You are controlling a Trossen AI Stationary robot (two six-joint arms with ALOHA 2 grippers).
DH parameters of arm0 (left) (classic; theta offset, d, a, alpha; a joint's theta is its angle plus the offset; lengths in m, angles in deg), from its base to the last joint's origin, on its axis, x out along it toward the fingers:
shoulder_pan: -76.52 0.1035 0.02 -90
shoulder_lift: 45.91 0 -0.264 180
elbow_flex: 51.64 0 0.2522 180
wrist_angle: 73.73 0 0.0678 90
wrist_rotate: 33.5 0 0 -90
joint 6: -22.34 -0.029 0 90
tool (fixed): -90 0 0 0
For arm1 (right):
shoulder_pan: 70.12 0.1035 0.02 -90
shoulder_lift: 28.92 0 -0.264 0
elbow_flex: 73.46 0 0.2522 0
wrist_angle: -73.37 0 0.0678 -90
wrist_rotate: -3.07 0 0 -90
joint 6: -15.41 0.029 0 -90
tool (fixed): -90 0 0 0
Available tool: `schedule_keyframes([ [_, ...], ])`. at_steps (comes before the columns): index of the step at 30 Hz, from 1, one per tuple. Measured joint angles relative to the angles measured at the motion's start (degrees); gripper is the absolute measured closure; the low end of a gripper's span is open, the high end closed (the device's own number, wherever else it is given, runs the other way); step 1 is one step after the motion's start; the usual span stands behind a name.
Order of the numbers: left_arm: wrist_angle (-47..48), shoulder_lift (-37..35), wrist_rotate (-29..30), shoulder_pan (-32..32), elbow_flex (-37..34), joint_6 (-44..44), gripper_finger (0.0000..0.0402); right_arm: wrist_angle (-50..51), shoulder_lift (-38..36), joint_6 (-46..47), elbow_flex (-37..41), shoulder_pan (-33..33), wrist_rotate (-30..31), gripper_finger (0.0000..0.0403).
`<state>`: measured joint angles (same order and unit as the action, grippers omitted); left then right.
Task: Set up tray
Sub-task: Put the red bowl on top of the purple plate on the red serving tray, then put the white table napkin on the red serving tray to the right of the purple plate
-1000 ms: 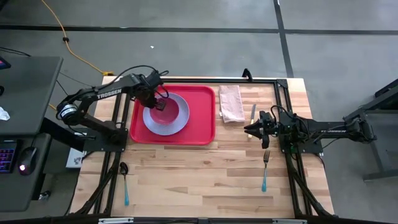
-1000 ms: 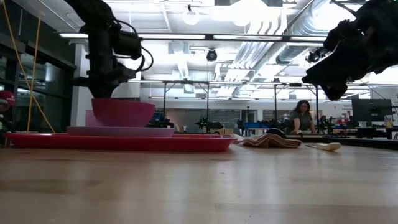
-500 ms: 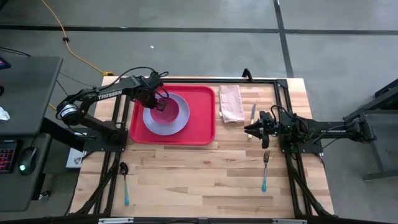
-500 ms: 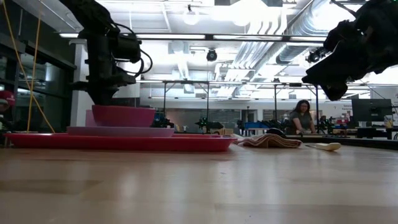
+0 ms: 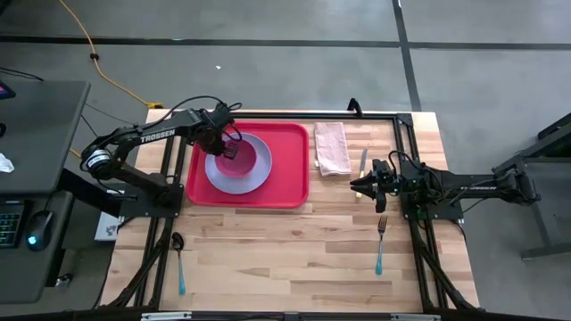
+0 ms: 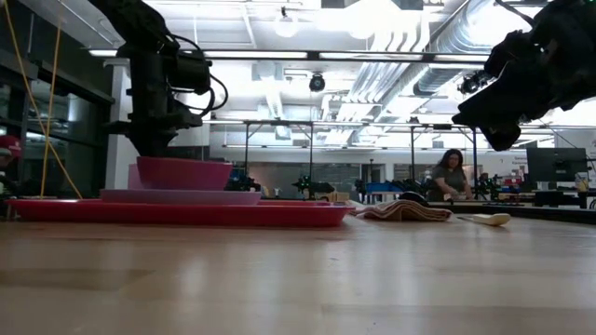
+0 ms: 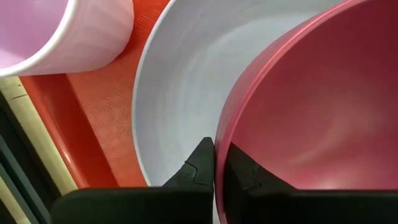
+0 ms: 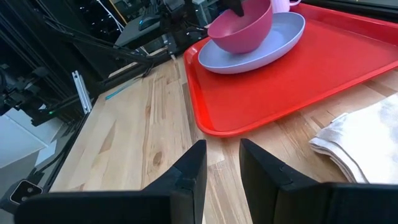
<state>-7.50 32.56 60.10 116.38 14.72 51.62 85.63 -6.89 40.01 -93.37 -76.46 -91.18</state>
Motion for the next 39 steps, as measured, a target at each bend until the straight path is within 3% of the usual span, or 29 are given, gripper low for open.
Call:
schedule_keyframes([
  [6,-0.01,0.0,0.0,0.0,0.0,0.0,0.0362,0.0,0.01,0.0,0.0,-0.01,0.0,0.0329],
  [28,0.6,0.04,-0.26,0.0,0.0,-0.02,0.0274,0.0,0.01,0.5,0.0,0.01,0.0,0.0329],
  [39,5.15,0.04,-1.74,0.0,0.04,1.03,0.0263,0.0,0.01,0.37,0.0,-0.01,0.0,0.0329],
])
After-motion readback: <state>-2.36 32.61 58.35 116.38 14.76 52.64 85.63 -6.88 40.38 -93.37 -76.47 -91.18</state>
